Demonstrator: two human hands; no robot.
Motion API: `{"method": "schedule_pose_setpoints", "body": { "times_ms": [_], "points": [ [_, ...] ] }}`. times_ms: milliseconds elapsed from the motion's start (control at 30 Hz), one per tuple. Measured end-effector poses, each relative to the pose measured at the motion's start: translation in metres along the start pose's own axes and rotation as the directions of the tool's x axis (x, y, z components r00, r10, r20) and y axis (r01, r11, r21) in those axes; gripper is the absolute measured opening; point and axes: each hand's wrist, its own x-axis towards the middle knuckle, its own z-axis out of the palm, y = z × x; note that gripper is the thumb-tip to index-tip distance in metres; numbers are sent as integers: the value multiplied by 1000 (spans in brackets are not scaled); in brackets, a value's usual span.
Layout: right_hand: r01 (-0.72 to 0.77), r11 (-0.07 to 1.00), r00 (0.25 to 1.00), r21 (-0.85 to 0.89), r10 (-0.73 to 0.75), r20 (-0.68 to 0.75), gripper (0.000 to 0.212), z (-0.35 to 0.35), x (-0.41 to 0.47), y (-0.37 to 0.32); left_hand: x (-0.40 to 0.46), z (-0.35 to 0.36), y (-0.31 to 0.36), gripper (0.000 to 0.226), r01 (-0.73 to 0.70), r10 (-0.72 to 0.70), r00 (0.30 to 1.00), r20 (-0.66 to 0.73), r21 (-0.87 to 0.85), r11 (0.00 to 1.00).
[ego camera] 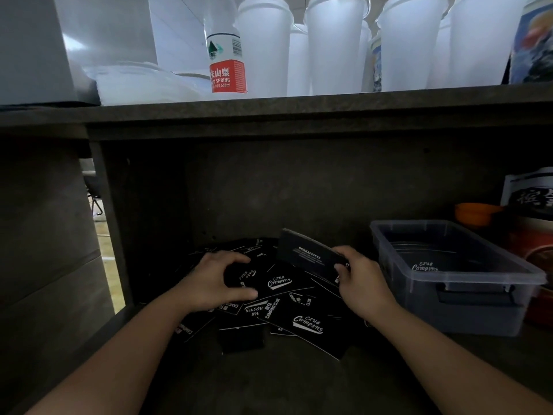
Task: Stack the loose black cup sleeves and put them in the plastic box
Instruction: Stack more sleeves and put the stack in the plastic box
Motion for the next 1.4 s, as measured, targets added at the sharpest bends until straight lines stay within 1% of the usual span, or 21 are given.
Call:
{"method": "schedule_pose_setpoints", "body": {
  "times_ms": [33,67,100,167,233,300,367,533,600,667,733,833,900,967,1067,1100,1167,1233,1267,1333,1400],
  "points": [
    [-14,1000,1000,2,14,-10,30,0,0,1,-1,1,1,86,-18,13,996,84,60,998],
    [-24,1000,1000,1,24,-14,31,-1,0,2,0,3,0,93,-42,29,993,115,109,993],
    [-32,999,999,-4,32,-15,31,0,0,2,3,5,-1,91,-65,50,992,115,132,989],
    [-48,999,999,-3,48,-15,31,1,-1,3,6,7,-1,73,-102,96,994,61,103,989],
    [-66,998,997,14,67,-28,31,1,-1,4,8,10,-1,53,-131,130,991,-21,-55,990],
    [-80,996,995,34,81,-56,30,0,0,5,7,10,-1,43,-145,126,987,-99,-218,965],
    [-86,995,992,47,90,-90,30,-2,0,6,7,8,-1,37,-176,131,977,-168,-295,939],
    [-109,992,988,63,115,-101,31,-1,1,8,7,6,0,32,-238,158,956,-249,-336,911],
    [-130,989,989,74,135,-67,30,0,0,7,7,9,2,26,-236,137,943,-302,-319,918],
    [-119,990,993,74,119,13,29,1,-1,5,9,12,3,21,-190,74,922,-380,-277,942],
    [-67,996,991,61,60,116,27,4,-2,1,10,16,6,22,-145,19,904,-427,-265,953],
    [2,999,974,53,-14,225,21,9,-3,-4,10,22,15,34,-144,15,903,-429,-269,952],
    [46,998,968,41,-55,247,21,9,-4,-3,11,28,22,51,-151,29,922,-385,-291,945],
    [95,995,964,23,-98,247,22,9,-4,-1,10,36,28,62,-156,73,946,-316,-244,957],
    [133,991,965,32,-137,222,19,9,-5,-2,7,46,36,59,-149,118,961,-252,-104,983],
    [137,990,966,45,-144,215,19,8,-5,-5,5,47,40,53,-140,95,956,-279,-145,980],
    [162,985,962,66,-172,210,19,10,-7,-12,3,47,50,33,-119,-30,926,-377,-367,923],
    [200,976,954,87,-215,210,22,13,-10,-21,3,48,58,16,-94,-232,867,-441,-601,794],
    [217,970,947,110,-236,216,23,14,-13,-26,3,48,60,11,-79,-329,829,-451,-677,731],
    [240,957,929,163,-275,247,25,13,-17,-34,1,45,60,10,-56,-444,766,-465,-736,674],
    [213,964,910,160,-255,325,31,7,-19,-37,-8,37,56,9,-10,-491,717,-494,-712,702]
  ]
}}
